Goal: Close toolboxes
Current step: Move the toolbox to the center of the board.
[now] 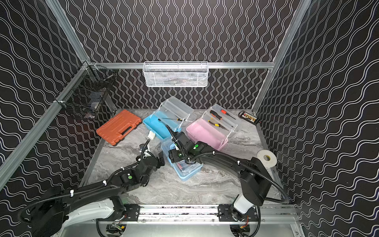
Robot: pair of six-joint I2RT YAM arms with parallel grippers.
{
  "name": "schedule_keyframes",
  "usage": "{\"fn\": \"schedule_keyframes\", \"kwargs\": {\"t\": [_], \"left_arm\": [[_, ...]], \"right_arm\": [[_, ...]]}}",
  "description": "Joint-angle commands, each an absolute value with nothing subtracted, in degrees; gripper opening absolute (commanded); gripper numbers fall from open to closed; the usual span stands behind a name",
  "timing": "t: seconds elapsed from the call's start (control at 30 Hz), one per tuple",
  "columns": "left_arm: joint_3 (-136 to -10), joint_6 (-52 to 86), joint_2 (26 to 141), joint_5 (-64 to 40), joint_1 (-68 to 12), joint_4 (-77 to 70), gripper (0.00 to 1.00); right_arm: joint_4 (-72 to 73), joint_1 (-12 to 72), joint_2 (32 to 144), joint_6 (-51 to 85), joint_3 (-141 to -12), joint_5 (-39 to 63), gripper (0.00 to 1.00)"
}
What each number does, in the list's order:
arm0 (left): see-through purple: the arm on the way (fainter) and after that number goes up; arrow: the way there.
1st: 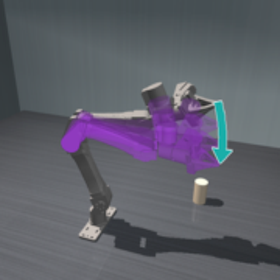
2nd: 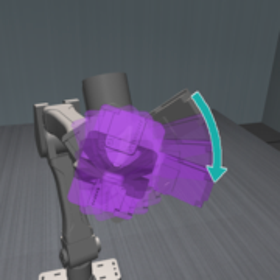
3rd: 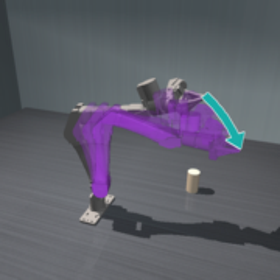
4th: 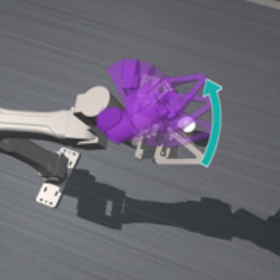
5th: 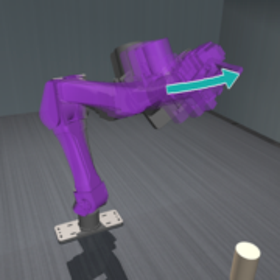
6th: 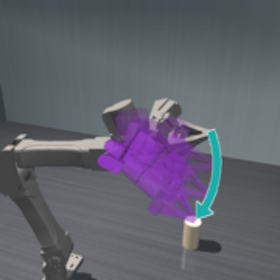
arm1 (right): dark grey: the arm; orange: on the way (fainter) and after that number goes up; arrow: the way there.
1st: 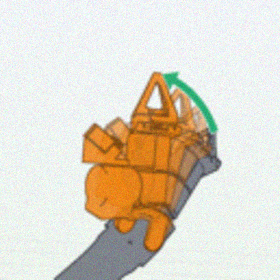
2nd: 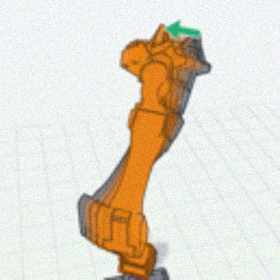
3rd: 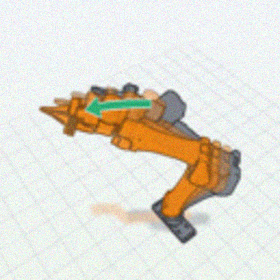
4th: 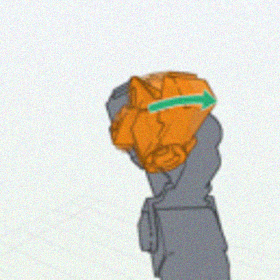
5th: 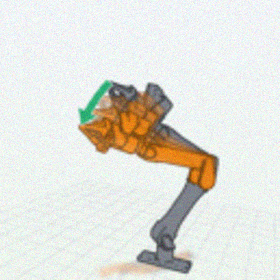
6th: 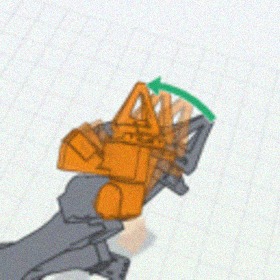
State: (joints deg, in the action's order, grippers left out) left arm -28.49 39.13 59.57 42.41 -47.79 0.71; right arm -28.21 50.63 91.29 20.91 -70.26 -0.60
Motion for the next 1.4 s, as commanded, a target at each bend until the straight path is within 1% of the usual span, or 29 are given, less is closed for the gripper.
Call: {"fn": "schedule_keyframes", "kwargs": {"t": [0.0, 0.17, 0.3, 0.43, 0.6, 0.83, 0.97, 1.03, 1.2, 1.37], "left_arm": [[-29.14, 40.74, 56.38, 43.85, -47.72, 10.47, 0.99], [-30.86, 39.88, 51.60, 45.54, -47.73, 15.91, 0.99], [-31.82, 38.79, 48.87, 46.66, -47.72, 18.06, 0.99], [-31.38, 38.46, 47.14, 46.41, -47.68, 18.11, 0.99], [-31.35, 38.15, 46.24, 46.58, -47.64, 18.36, 0.99], [-31.38, 37.27, 44.56, 47.19, -47.64, 19.15, 0.99], [-31.29, 37.18, 43.45, 47.81, -47.64, 19.82, 0.99], [-31.38, 37.10, 42.73, 48.20, -47.55, 20.32, 0.99], [-31.55, 37.00, 40.93, 49.34, -47.56, 21.52, 0.99], [-31.73, 36.76, 39.26, 49.83, -47.56, 22.66, 0.99]], "right_arm": [[-37.67, 48.69, 89.51, 19.04, -72.21, -3.71, 0.81], [-39.55, 44.63, 85.68, 17.76, -70.98, -5.47, 0.87], [-39.55, 40.75, 83.98, 16.68, -68.18, -4.53, 0.90], [-38.97, 38.64, 84.51, 15.28, -66.08, -3.94, 0.92], [-37.42, 38.33, 87.03, 13.41, -66.00, -1.20, 0.93], [-34.99, 38.32, 91.04, 11.12, -66.27, 3.09, 0.89], [-33.70, 39.29, 92.21, 10.25, -66.10, 6.53, 0.85], [-33.57, 40.90, 93.06, 9.80, -66.18, 6.29, 0.84], [-34.16, 45.76, 96.07, 9.69, -67.73, 4.25, 0.77], [-32.99, 49.01, 97.03, 11.41, -67.24, 3.99, 0.76]]}}
